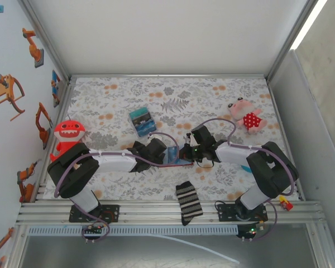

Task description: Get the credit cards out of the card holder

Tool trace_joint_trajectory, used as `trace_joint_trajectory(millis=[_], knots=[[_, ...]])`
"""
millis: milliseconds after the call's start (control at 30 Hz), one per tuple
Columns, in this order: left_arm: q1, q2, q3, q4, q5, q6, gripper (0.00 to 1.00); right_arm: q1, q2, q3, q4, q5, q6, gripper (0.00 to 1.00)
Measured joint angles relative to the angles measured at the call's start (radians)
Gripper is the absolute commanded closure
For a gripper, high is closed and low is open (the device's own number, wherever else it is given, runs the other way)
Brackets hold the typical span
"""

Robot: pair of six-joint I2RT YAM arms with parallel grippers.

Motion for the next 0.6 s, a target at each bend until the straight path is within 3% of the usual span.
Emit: trace_joint_trajectory(millis=[600], knots=[[-0.026,-0.044,0.053,-0.024,0.005,0.099,0.03,0.0,0.0,0.006,-0.003,0.0,-0.004,1.0]])
